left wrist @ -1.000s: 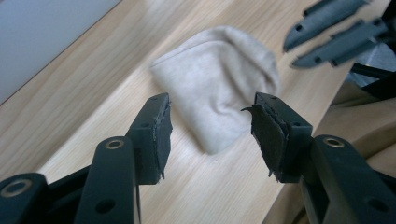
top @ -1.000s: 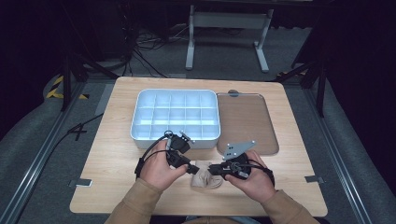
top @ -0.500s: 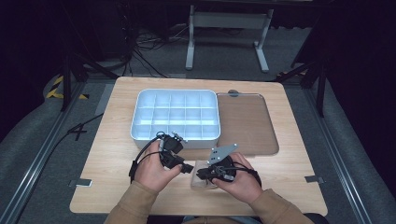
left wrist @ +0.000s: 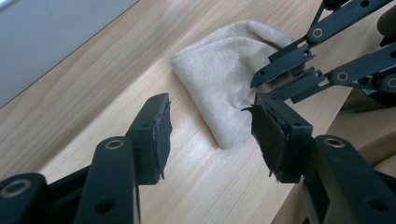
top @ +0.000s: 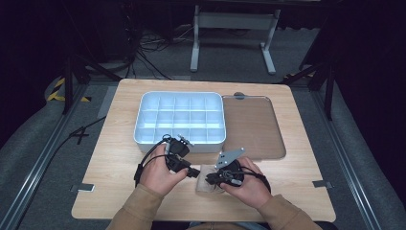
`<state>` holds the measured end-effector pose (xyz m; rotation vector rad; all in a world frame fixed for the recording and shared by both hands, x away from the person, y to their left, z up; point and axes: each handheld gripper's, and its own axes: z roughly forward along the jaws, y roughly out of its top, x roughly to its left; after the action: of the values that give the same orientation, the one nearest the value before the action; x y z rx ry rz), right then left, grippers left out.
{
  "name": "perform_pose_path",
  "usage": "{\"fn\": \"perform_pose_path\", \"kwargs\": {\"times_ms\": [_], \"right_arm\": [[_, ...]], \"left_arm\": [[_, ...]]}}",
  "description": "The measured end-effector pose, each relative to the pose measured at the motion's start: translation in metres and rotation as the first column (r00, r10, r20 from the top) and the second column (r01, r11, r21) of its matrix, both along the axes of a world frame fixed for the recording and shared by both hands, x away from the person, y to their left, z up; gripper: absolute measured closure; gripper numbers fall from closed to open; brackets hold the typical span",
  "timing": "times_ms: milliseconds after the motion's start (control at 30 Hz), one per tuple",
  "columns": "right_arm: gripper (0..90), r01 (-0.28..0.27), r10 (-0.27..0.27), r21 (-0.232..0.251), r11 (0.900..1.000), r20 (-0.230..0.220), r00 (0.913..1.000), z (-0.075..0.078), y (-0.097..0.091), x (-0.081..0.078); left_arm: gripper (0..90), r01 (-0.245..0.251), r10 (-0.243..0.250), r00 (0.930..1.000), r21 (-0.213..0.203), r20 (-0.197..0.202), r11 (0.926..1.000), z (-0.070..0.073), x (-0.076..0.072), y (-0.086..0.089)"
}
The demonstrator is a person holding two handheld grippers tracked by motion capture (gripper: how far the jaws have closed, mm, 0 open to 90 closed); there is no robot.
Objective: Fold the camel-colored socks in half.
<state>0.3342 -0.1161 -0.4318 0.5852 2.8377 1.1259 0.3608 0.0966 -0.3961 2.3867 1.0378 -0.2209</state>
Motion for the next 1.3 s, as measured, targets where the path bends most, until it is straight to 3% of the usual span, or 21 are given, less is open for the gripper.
{"fn": "perform_pose_path", "kwargs": {"times_ms": [300,433,500,533,600,633,767,833,967,1033,1300], "right_arm": [[82.8,0.043,-0.043,-0.026,0.9987,0.003,0.9991,-0.002,-0.017,0.001],[82.9,0.069,-0.068,-0.054,0.9962,0.019,0.9975,-0.006,-0.024,0.002],[82.6,0.079,-0.079,-0.060,0.9950,0.016,0.9968,-0.007,-0.027,0.002],[82.6,0.079,-0.079,-0.060,0.9950,0.016,0.9968,-0.007,-0.027,0.002],[82.0,0.086,-0.085,-0.066,0.9941,0.008,0.9963,-0.009,-0.031,0.003],[81.3,0.090,-0.090,-0.072,0.9933,0.011,0.9959,-0.011,-0.032,0.003],[80.2,0.082,-0.082,-0.073,0.9939,0.007,0.9966,-0.015,-0.034,0.003],[79.4,0.080,-0.080,-0.074,0.9940,0.007,0.9968,-0.016,-0.034,0.002],[77.6,0.074,-0.073,-0.067,0.9950,0.011,0.9972,-0.017,-0.037,0.002],[77.4,0.069,-0.069,-0.072,0.9950,0.008,0.9976,-0.018,-0.038,0.002],[76.2,0.046,-0.047,-0.096,0.9943,-0.010,0.9988,-0.022,-0.041,0.002]], "left_arm": [[47.9,0.024,-0.024,0.9996,-0.009,-0.013,0.9997,-0.003,0.004,-0.008],[50.4,0.074,-0.073,0.9969,-0.037,0.030,0.9966,-0.001,0.003,-0.015],[53.4,0.113,-0.110,0.9913,-0.031,0.072,0.9932,-0.001,0.002,-0.021],[54.8,0.113,-0.110,0.9913,-0.031,0.072,0.9932,-0.001,0.002,-0.021],[57.0,0.157,-0.153,0.9815,-0.025,0.115,0.9873,-0.004,0.001,-0.029],[59.6,0.188,-0.184,0.9724,-0.013,0.143,0.9820,-0.006,0.001,-0.033],[67.9,0.236,-0.239,0.9572,0.038,0.163,0.9710,-0.016,0.002,-0.044],[70.3,0.231,-0.244,0.9583,0.102,0.148,0.9676,-0.027,0.005,-0.048],[74.7,0.226,-0.244,0.9640,0.158,0.105,0.9611,-0.037,0.009,-0.050],[75.3,0.220,-0.235,0.9686,0.169,0.079,0.9608,-0.040,0.010,-0.051],[75.4,0.220,-0.229,0.9728,0.169,0.036,0.9607,-0.046,0.011,-0.050]]}}
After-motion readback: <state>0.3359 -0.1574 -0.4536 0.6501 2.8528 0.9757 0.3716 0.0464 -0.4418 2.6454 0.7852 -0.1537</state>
